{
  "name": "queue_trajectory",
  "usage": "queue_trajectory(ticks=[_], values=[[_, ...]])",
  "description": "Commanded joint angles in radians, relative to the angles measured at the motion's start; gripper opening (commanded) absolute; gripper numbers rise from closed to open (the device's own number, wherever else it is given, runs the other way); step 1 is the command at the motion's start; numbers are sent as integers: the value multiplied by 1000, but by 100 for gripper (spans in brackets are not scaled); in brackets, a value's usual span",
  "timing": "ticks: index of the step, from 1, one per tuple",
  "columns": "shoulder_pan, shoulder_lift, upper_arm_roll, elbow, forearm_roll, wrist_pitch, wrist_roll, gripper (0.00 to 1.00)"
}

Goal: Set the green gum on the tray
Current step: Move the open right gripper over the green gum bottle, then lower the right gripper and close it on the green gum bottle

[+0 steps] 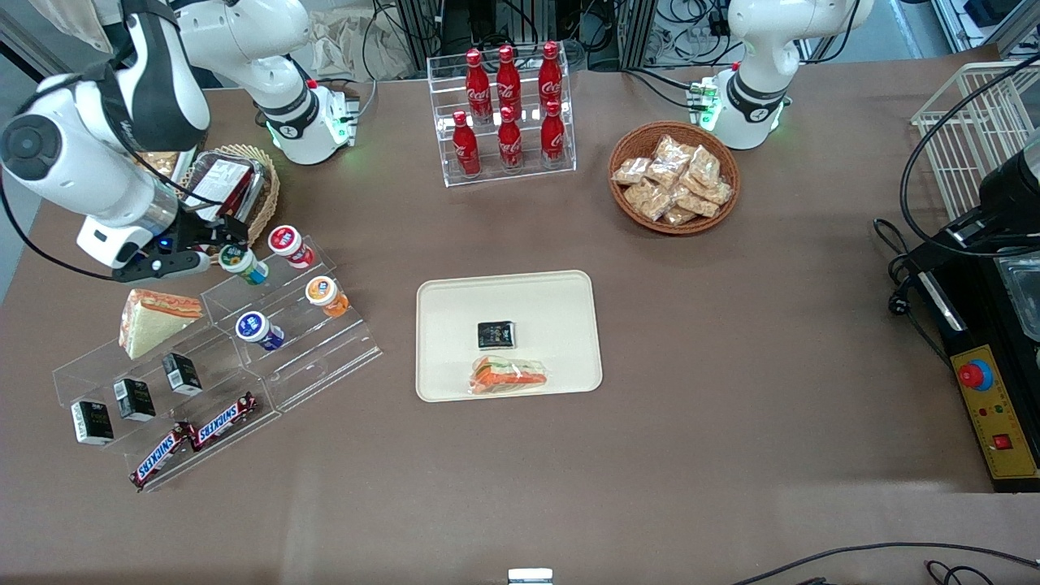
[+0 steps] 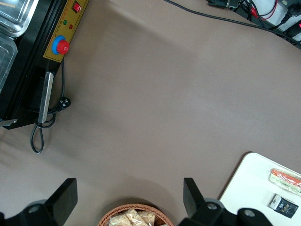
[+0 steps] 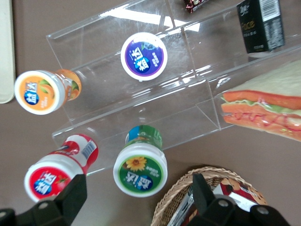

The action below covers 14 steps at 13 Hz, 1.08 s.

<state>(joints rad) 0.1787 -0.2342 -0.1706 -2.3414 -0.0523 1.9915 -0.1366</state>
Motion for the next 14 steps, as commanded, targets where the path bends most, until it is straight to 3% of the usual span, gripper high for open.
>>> queue_trajectory(ticks=[1,9,10,11,14], values=[[4,-2,0,-50,-18,46,2,100],[5,32,2,-70,-18,78,0,100],[4,33,2,-70,-20,79,-4,91],[5,32,2,-70,-20,78,-5,75],[4,32,2,-68,-20,78,-15,49]])
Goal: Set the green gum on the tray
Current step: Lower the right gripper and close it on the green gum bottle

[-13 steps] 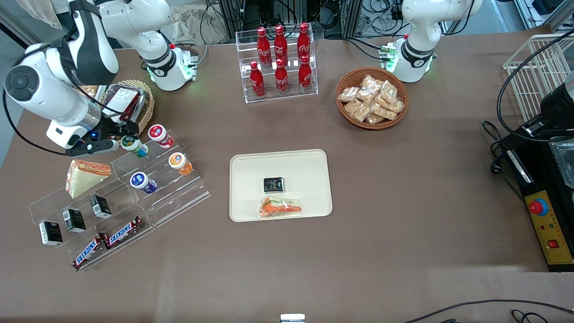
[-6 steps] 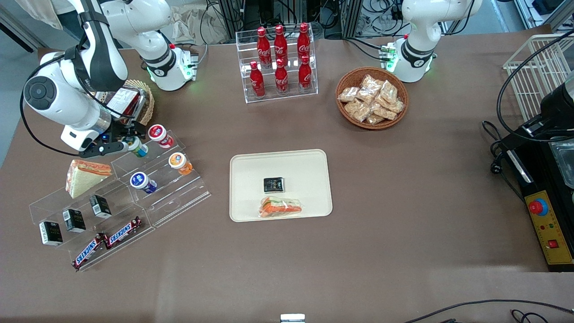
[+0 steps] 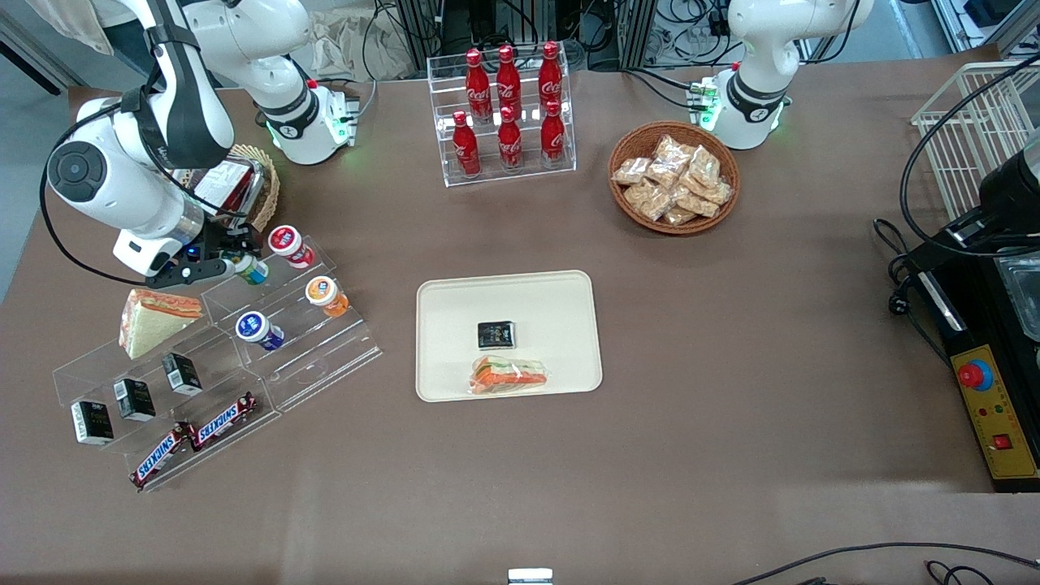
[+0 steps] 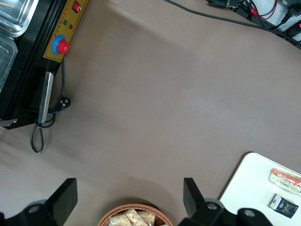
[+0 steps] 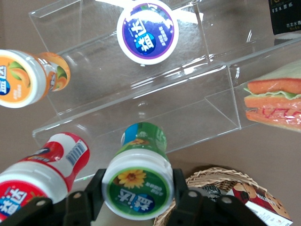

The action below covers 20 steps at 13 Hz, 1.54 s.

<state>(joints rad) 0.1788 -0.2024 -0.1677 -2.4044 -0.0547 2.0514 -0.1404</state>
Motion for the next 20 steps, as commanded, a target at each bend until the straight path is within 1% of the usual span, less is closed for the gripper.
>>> queue_trajectory(ticks=[1,3,6,8,10,12,14,15,17,18,19,20], values=[[4,0,-1,-5,-17,19,-19,48],[2,-6,-1,-2,-17,16,-25,48],[-1,-32,-4,31,-16,9,-123,48],[-1,-43,-3,91,-16,-34,-122,48],[4,-38,4,158,-2,-56,-102,47],[4,-35,66,198,4,-56,-1,47],[4,-31,146,215,12,-62,149,46],[4,-25,178,215,32,-63,245,46],[5,-5,249,223,81,-62,382,46],[5,10,276,231,85,-62,460,46],[5,32,305,243,98,-60,525,46],[5,58,322,261,130,-60,566,46]])
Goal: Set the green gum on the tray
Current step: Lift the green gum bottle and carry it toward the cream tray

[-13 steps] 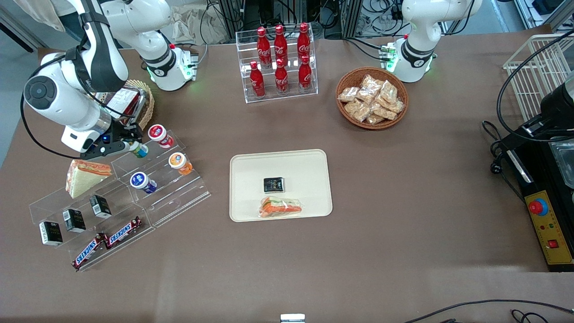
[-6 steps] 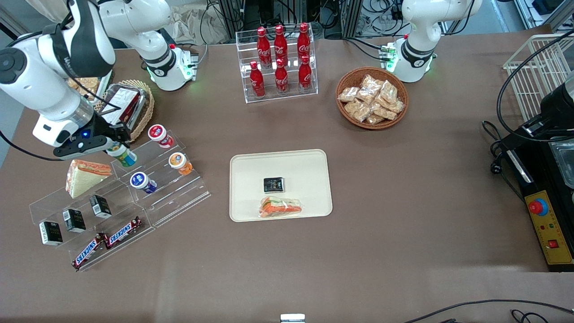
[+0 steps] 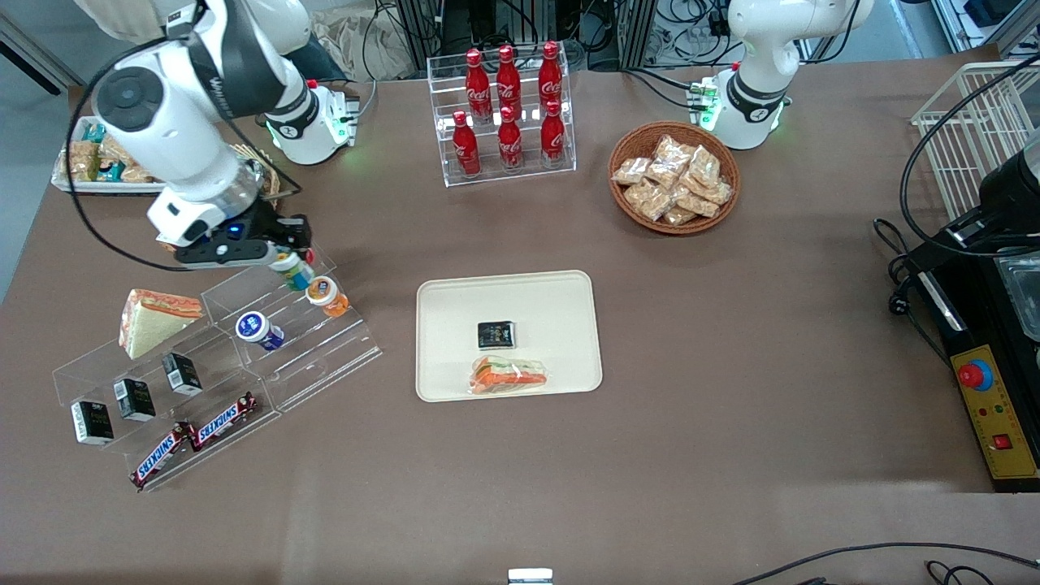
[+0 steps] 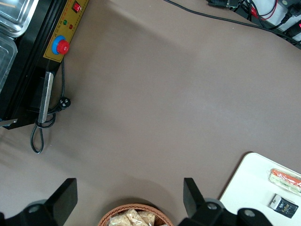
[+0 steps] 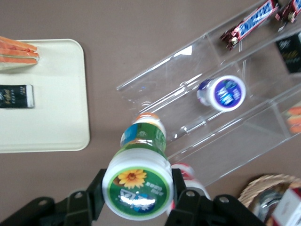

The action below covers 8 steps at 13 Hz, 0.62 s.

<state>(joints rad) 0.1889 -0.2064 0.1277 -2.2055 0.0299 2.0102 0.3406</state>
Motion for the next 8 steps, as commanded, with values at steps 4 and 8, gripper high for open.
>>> queue_trajectory(ticks=[4,8], values=[[33,200,36,154,94,-21,198,46],[112,339,36,239,93,-10,308,46]])
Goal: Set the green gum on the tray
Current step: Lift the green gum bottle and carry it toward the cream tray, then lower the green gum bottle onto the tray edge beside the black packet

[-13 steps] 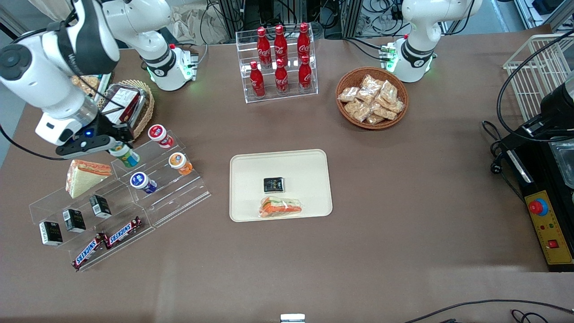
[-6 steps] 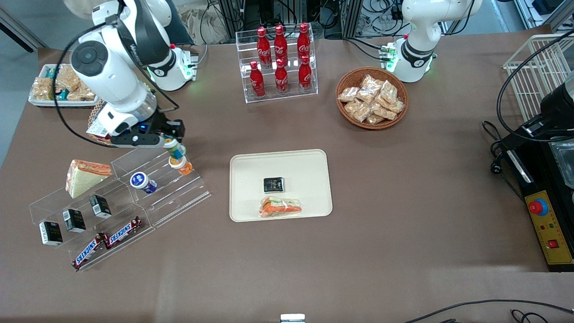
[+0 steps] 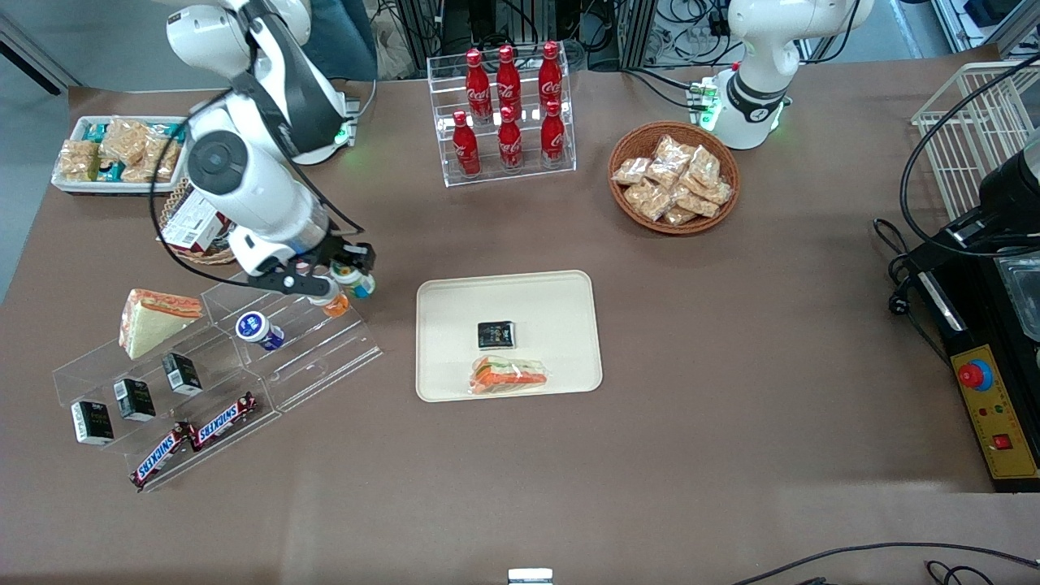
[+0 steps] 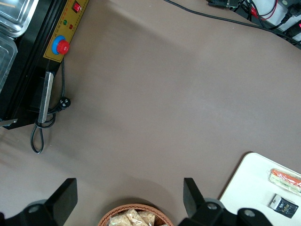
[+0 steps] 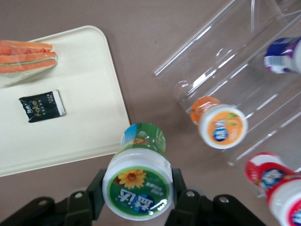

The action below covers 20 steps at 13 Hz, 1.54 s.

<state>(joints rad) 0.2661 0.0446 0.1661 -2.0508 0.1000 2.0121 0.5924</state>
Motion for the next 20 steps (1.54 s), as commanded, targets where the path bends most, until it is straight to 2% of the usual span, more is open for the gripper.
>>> queue_trajectory(ticks=[1,5,14,20], values=[[54,121,-2,95,21,-9,79,46],[107,224,-2,120,21,36,113,46],[139,399,-5,162,21,198,121,46],[140,446,-5,167,18,220,119,47]])
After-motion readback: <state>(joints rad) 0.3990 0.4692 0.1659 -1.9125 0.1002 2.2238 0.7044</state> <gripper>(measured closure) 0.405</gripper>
